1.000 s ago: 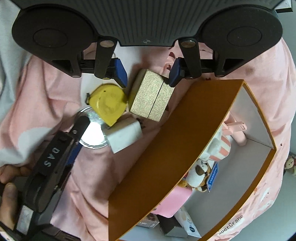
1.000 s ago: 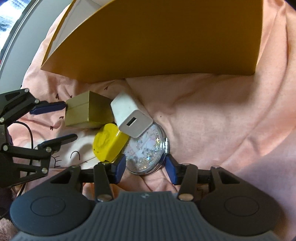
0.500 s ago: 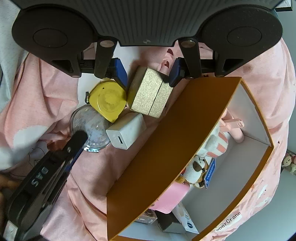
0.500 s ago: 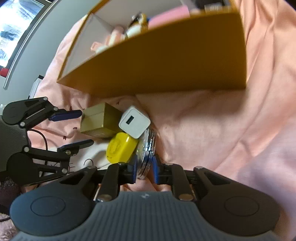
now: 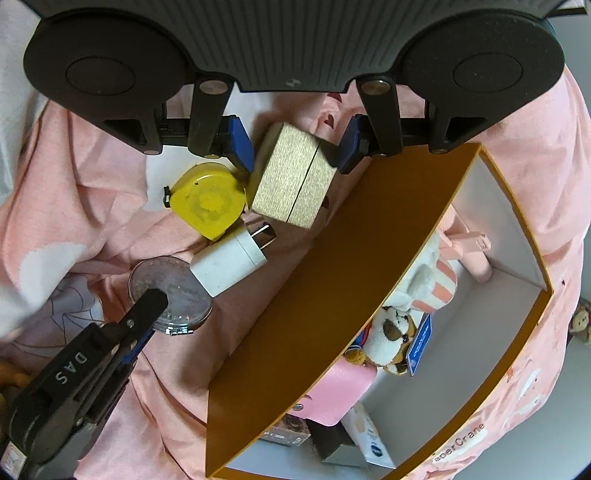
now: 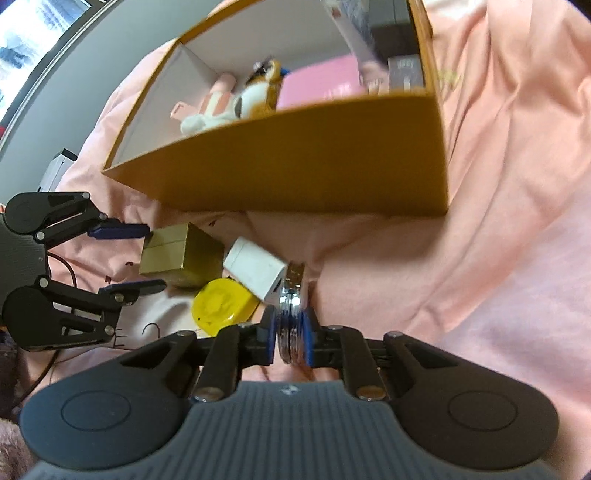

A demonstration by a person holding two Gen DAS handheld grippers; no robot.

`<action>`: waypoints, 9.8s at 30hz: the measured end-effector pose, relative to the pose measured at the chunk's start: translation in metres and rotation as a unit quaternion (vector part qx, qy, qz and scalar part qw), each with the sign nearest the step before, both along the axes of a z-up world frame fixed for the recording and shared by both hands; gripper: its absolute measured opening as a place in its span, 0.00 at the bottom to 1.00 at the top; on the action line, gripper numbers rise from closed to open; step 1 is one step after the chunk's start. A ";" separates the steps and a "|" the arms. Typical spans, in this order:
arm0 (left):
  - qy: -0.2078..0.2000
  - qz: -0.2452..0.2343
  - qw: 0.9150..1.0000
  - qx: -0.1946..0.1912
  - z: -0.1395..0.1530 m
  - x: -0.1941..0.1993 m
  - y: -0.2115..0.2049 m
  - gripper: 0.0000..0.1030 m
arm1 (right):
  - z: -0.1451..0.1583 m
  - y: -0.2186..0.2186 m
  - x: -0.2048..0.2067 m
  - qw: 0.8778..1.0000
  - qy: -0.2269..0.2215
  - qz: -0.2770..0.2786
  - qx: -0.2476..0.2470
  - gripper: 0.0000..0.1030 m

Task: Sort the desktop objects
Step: 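Grasp the gold box with the left tool, then grasp the round clear compact mirror with the right tool, then lift the gold box and compact mirror with both tools over the box, then lower the gold box and compact mirror into the box with both tools, then open the right tool to drop the mirror while the left tool lowers the gold box, then open the left tool to release the gold box inside the box, then withdraw both tools from the box toward the tape measure and charger, then grasp the yellow tape measure with the left tool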

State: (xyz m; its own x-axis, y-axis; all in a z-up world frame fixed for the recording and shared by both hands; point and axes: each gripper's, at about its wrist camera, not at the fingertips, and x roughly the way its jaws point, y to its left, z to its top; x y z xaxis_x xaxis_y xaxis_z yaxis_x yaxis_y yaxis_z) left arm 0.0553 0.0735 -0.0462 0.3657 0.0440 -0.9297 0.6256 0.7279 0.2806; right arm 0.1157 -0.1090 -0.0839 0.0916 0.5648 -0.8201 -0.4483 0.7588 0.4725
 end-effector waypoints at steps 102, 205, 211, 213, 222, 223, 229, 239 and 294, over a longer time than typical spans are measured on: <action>-0.094 0.366 0.872 -0.309 0.071 0.184 0.097 0.54 | 0.094 0.126 0.177 0.980 -0.160 0.071 -0.095 0.14; 0.039 0.452 0.848 -0.274 -0.031 0.246 0.058 0.13 | 0.055 -0.042 0.159 0.975 -0.157 -0.159 0.010 0.22; 0.047 0.457 0.845 -0.275 -0.032 0.246 0.055 0.11 | 0.054 -0.045 0.157 0.974 -0.153 -0.165 0.014 0.23; 0.042 0.458 0.845 -0.274 -0.031 0.246 0.054 0.11 | 0.054 -0.044 0.155 0.974 -0.157 -0.166 0.012 0.23; 0.007 0.465 0.851 -0.246 -0.021 0.237 0.050 0.12 | 0.071 -0.039 0.130 0.959 -0.211 -0.189 -0.016 0.30; 0.002 0.465 0.850 -0.245 -0.019 0.235 0.051 0.12 | 0.073 -0.038 0.126 0.957 -0.219 -0.191 -0.019 0.30; -0.045 0.473 0.845 -0.244 0.005 0.217 0.056 0.12 | 0.086 -0.038 0.099 0.942 -0.267 -0.203 -0.025 0.30; -0.144 0.410 0.863 -0.258 0.072 0.167 0.038 0.13 | 0.098 -0.035 0.050 0.934 -0.312 -0.173 0.011 0.42; 0.082 0.485 0.819 -0.296 -0.047 -0.005 0.039 0.51 | 0.005 0.022 -0.009 0.985 -0.144 0.097 0.005 0.38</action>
